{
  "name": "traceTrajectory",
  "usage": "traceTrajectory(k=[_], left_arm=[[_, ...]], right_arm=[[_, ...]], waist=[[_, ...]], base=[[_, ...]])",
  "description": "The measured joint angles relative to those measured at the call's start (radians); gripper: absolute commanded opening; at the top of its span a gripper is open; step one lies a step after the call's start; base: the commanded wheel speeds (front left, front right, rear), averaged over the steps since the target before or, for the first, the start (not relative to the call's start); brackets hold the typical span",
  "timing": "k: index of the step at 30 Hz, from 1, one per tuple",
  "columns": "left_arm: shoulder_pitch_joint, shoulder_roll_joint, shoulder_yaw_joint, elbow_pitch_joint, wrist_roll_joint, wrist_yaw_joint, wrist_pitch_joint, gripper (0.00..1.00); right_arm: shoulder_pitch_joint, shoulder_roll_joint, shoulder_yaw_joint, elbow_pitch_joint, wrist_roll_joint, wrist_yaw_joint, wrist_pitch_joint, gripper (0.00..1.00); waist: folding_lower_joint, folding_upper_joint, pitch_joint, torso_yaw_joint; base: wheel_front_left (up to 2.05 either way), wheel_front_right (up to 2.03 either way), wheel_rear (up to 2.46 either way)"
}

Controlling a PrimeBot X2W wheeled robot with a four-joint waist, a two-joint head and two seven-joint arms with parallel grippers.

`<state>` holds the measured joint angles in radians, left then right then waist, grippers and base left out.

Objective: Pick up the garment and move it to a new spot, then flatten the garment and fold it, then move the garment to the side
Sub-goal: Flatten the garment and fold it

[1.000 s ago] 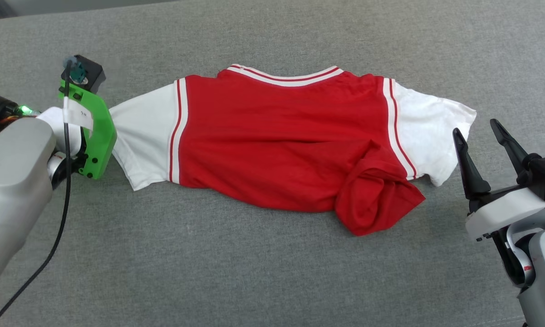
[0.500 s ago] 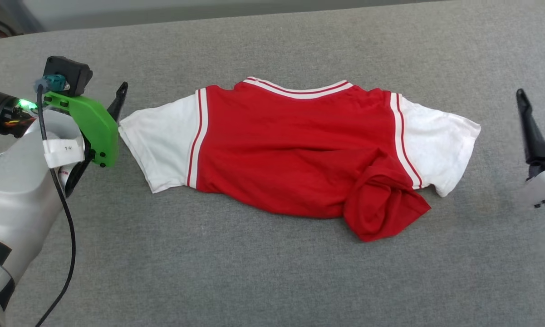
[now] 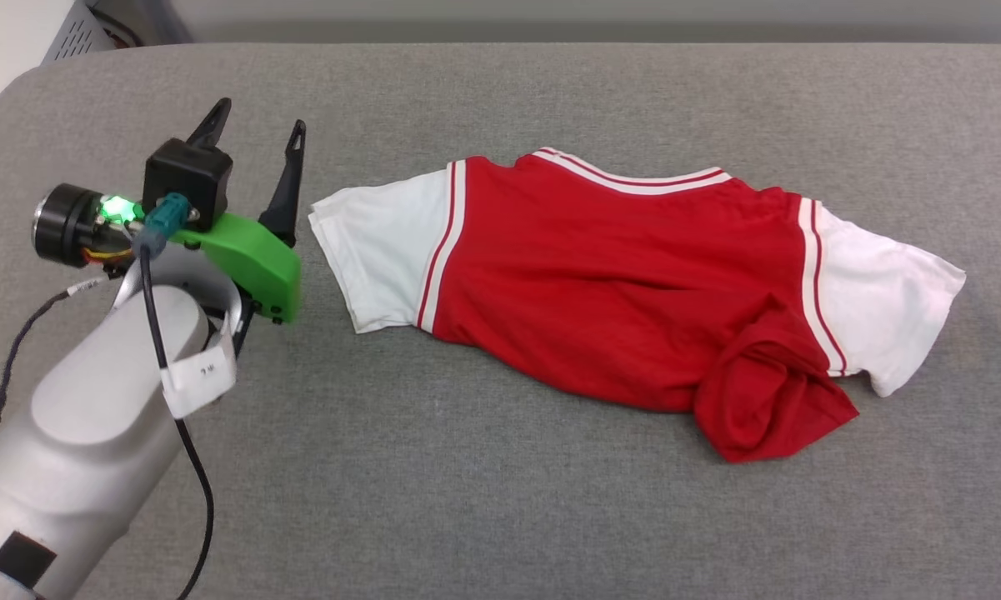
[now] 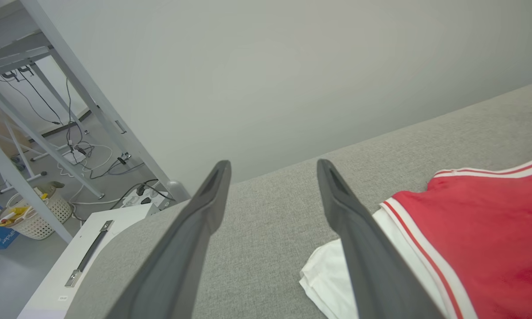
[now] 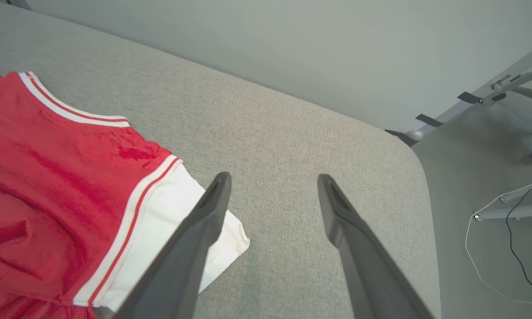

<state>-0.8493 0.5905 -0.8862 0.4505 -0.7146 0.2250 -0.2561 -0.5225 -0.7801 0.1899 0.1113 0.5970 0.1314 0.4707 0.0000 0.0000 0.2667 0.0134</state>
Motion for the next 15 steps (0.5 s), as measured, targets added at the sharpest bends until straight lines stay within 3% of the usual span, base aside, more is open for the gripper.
traceTrajectory(k=[4, 8, 15], left_arm=[[0.101, -0.001, 0.086, -0.125, 0.066, 0.048, 0.000, 1.00], [0.181, -0.013, 0.147, -0.214, 0.124, 0.064, 0.000, 1.00], [0.260, -0.035, 0.224, -0.307, 0.200, 0.079, 0.000, 1.00]], right_arm=[[-0.023, -0.054, 0.063, 0.042, 0.111, 0.000, 0.204, 1.00], [-0.056, -0.071, 0.099, 0.093, 0.147, 0.000, 0.315, 1.00], [-0.095, -0.051, 0.119, 0.207, 0.145, 0.000, 0.360, 1.00]], waist=[[0.0000, 0.0000, 0.015, 0.027], [0.0000, 0.0000, 0.038, 0.049], [0.0000, 0.0000, 0.089, 0.085]], base=[[0.00, 0.00, 0.00], [0.00, 0.00, 0.00], [0.00, 0.00, 0.00]])
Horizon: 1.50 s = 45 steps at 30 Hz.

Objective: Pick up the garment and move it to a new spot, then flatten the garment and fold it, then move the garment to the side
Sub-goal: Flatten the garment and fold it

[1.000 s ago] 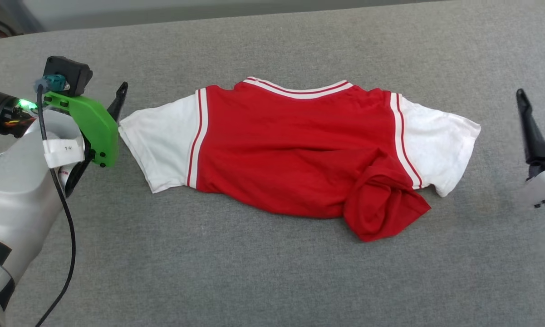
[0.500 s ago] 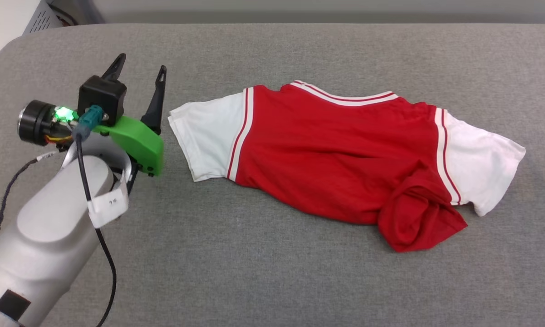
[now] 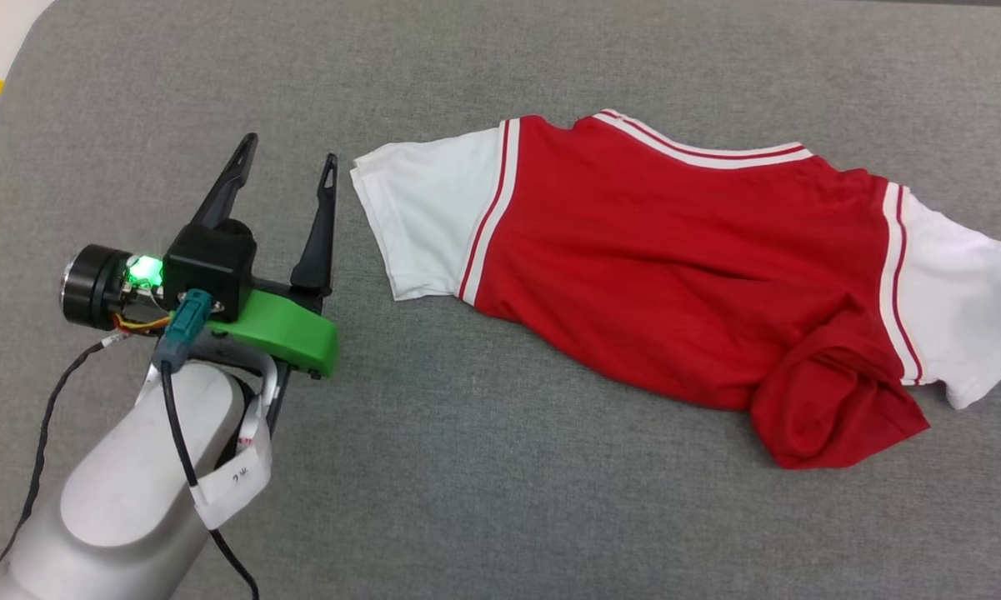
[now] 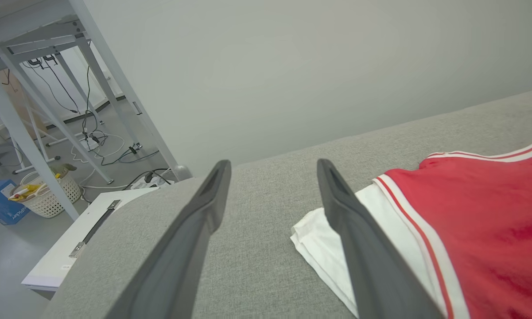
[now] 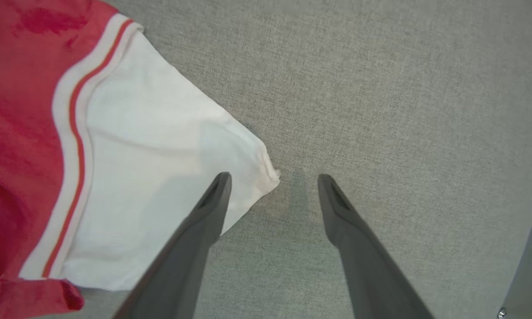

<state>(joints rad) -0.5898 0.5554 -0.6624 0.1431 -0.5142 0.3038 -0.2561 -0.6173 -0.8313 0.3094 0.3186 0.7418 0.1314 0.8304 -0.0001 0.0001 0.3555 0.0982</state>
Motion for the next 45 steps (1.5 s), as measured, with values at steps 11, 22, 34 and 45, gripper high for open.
traceTrajectory(k=[11, 22, 34, 45], left_arm=[[0.077, -0.053, 0.088, -0.027, 0.084, -0.019, 0.000, 1.00], [0.069, -0.038, 0.154, 0.044, 0.129, -0.120, 0.000, 1.00], [-0.198, 0.009, 0.151, 0.199, 0.101, -0.339, 0.081, 1.00], [-0.434, 0.013, -0.014, 0.373, -0.114, -0.429, 0.535, 1.00]], right_arm=[[0.046, 0.036, 0.026, 0.097, -0.008, 0.000, -0.071, 1.00], [0.042, 0.067, 0.061, 0.049, -0.028, 0.000, -0.299, 0.00], [0.094, 0.008, 0.008, -0.184, -0.061, 0.000, -0.425, 0.00], [0.159, 0.051, -0.036, -0.313, -0.111, 0.000, -0.421, 0.00]], waist=[[0.0000, -0.0001, 0.056, 0.044], [0.0002, 0.0000, 0.029, -0.007], [0.0001, 0.0000, -0.014, -0.092], [0.0001, 0.0000, 0.026, -0.147]], base=[[0.00, 0.00, 0.00], [0.00, 0.00, 0.00], [0.00, 0.00, 0.00], [0.00, 0.00, 0.00]])
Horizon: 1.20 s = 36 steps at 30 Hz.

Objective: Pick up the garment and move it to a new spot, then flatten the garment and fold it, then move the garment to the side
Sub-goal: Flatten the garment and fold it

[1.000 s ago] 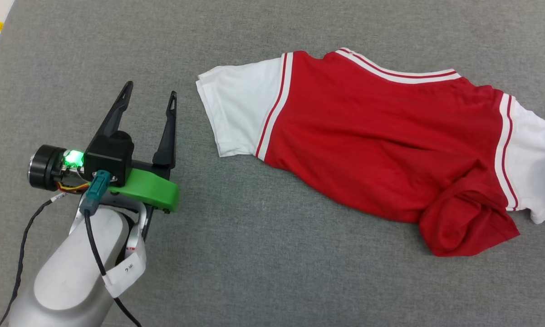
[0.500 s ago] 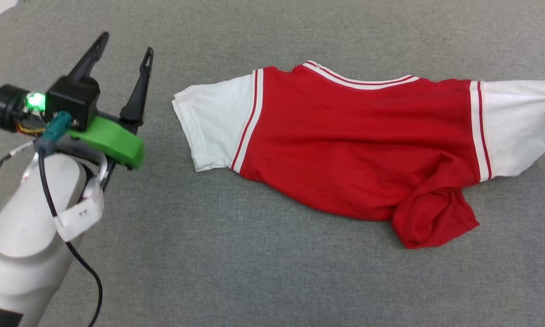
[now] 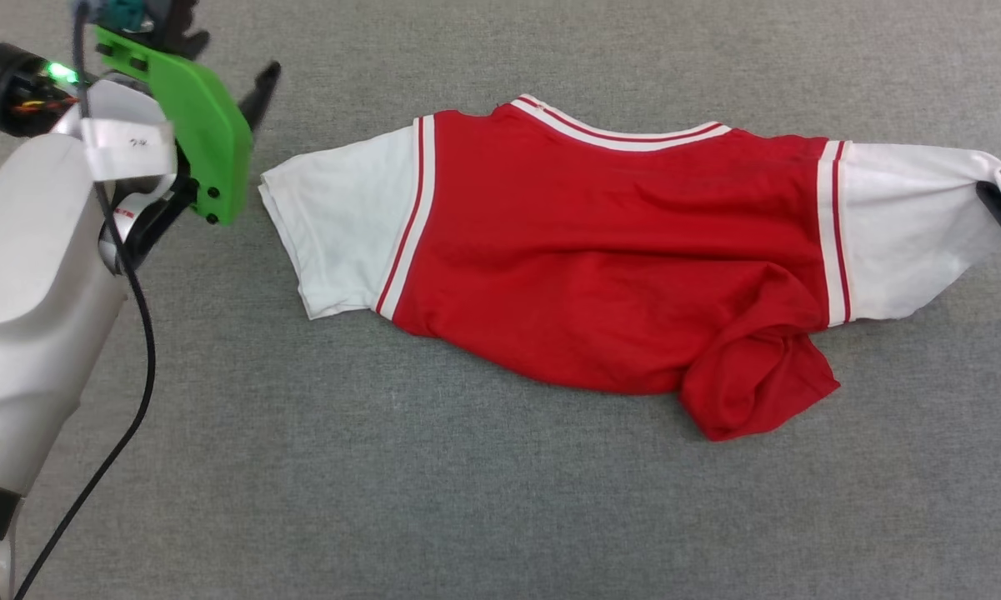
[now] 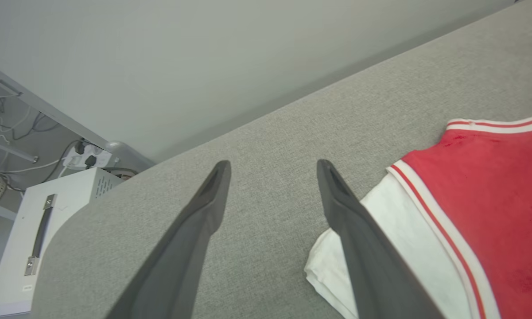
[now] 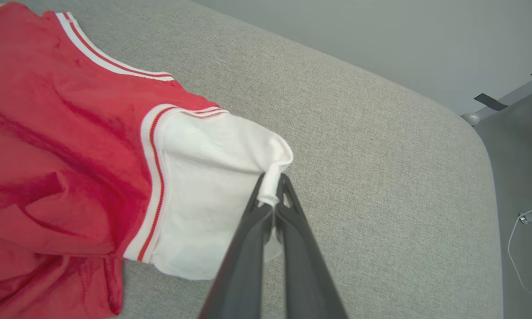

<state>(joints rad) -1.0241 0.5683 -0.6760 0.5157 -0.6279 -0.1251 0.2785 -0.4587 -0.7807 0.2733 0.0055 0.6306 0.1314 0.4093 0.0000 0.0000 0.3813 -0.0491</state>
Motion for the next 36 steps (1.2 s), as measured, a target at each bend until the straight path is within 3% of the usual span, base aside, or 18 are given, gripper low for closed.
traceTrajectory(k=[3, 9, 21, 22, 23, 31, 36], left_arm=[[-0.036, 0.008, -0.096, -0.001, -0.111, -0.003, 0.165, 1.00], [-0.101, 0.068, -0.238, 0.014, -0.231, -0.003, 0.351, 1.00], [-0.159, 0.097, -0.389, 0.060, -0.367, -0.002, 0.436, 1.00], [-0.168, 0.101, -0.403, 0.059, -0.368, -0.002, 0.436, 0.61], [-0.174, 0.102, -0.414, 0.061, -0.371, -0.002, 0.433, 0.00], [-0.185, 0.103, -0.492, 0.047, -0.397, -0.003, 0.294, 0.00], [-0.210, 0.118, -0.523, 0.014, -0.363, -0.003, 0.120, 0.00]], right_arm=[[0.001, 0.007, -0.008, -0.013, -0.004, 0.000, 0.007, 0.00], [-0.001, 0.019, -0.009, -0.026, -0.005, 0.000, 0.010, 0.00], [-0.049, 0.027, 0.032, -0.020, -0.005, 0.000, 0.009, 0.00], [-0.053, 0.026, 0.036, -0.016, -0.005, 0.000, 0.008, 0.00], [-0.058, 0.026, 0.039, -0.013, -0.005, 0.000, 0.007, 0.00], [-0.077, 0.020, 0.057, 0.019, 0.001, 0.000, -0.022, 0.00], [-0.088, -0.001, 0.046, 0.041, 0.006, 0.000, -0.054, 0.00]], waist=[[0.0000, 0.0000, 0.017, -0.010], [0.0000, 0.0000, 0.050, -0.025], [0.0000, 0.0000, 0.113, -0.050], [-0.0001, 0.0001, 0.115, -0.051], [-0.0001, 0.0000, 0.117, -0.052], [-0.0001, 0.0000, 0.092, -0.044], [0.0000, 0.0000, 0.045, -0.031]], base=[[0.00, 0.00, 0.00], [0.00, 0.00, 0.00], [0.00, 0.00, 0.00], [0.00, 0.00, 0.00], [0.00, 0.00, 0.00], [0.00, 0.00, 0.00], [0.00, 0.00, 0.00]])
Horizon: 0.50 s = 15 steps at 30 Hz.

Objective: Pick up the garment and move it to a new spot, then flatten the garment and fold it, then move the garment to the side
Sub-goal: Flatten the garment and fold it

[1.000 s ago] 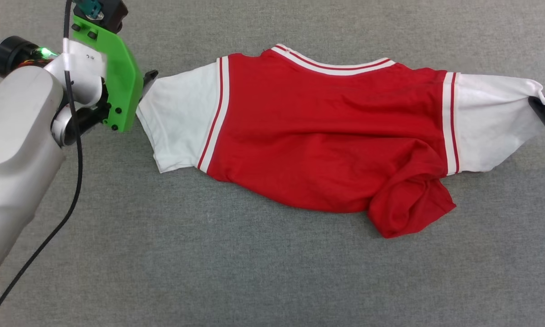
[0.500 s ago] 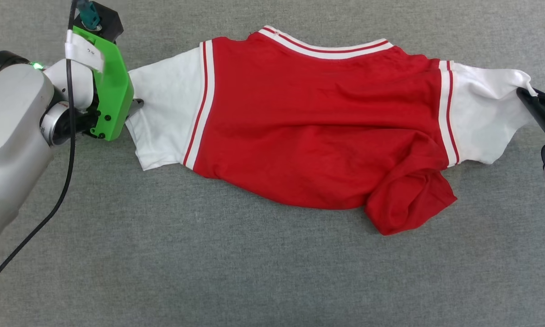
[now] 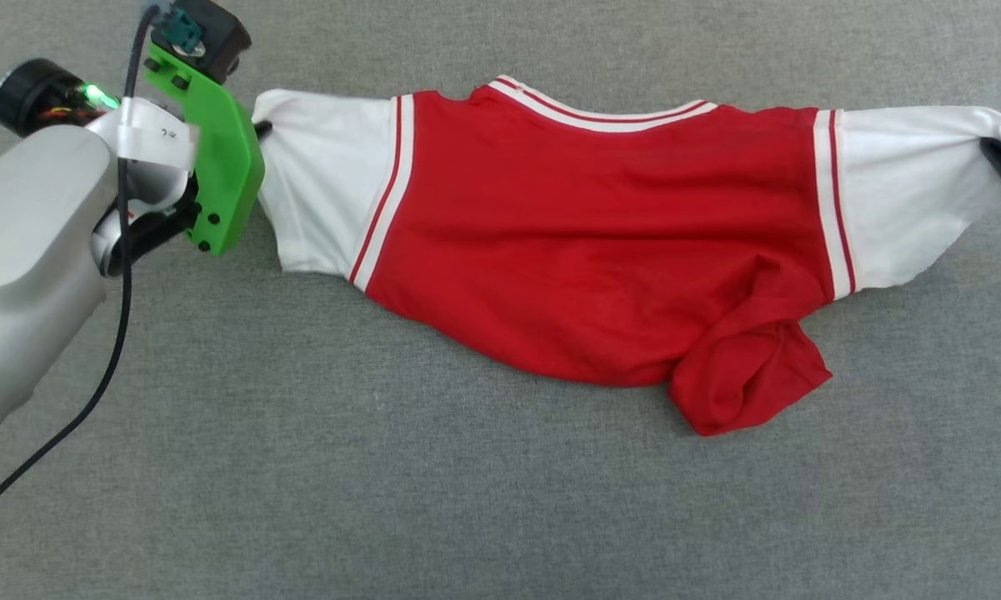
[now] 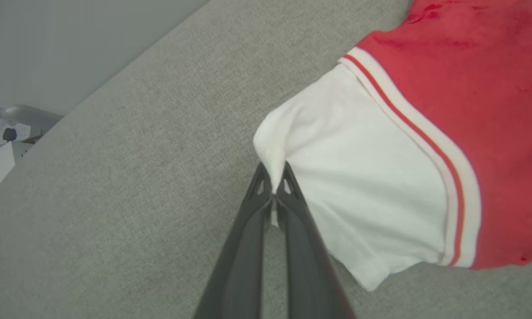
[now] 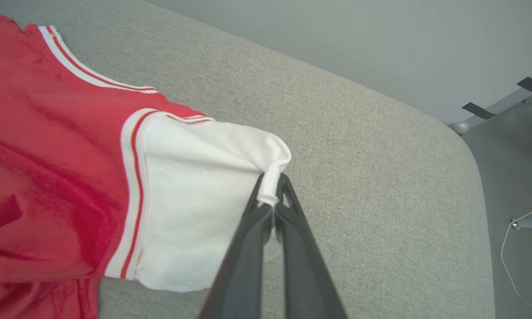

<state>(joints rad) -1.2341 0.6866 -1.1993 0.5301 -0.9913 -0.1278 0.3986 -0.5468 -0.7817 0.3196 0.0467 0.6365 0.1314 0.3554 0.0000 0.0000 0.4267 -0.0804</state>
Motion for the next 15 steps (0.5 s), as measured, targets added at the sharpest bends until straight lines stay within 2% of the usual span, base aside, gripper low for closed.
traceTrajectory(k=[8, 15], left_arm=[[-0.064, 0.022, 0.004, -0.038, 0.071, 0.000, -0.242, 0.00], [-0.139, 0.044, 0.058, -0.092, 0.106, 0.022, -0.371, 0.00]], right_arm=[[-0.015, -0.054, -0.050, 0.005, 0.012, 0.000, -0.037, 0.00], [-0.095, -0.113, -0.070, -0.006, 0.030, 0.000, -0.079, 0.00]], waist=[[0.0000, 0.0000, -0.092, 0.028], [0.0000, 0.0000, -0.174, 0.054]], base=[[0.00, 0.00, 0.00], [0.00, 0.00, 0.00]])
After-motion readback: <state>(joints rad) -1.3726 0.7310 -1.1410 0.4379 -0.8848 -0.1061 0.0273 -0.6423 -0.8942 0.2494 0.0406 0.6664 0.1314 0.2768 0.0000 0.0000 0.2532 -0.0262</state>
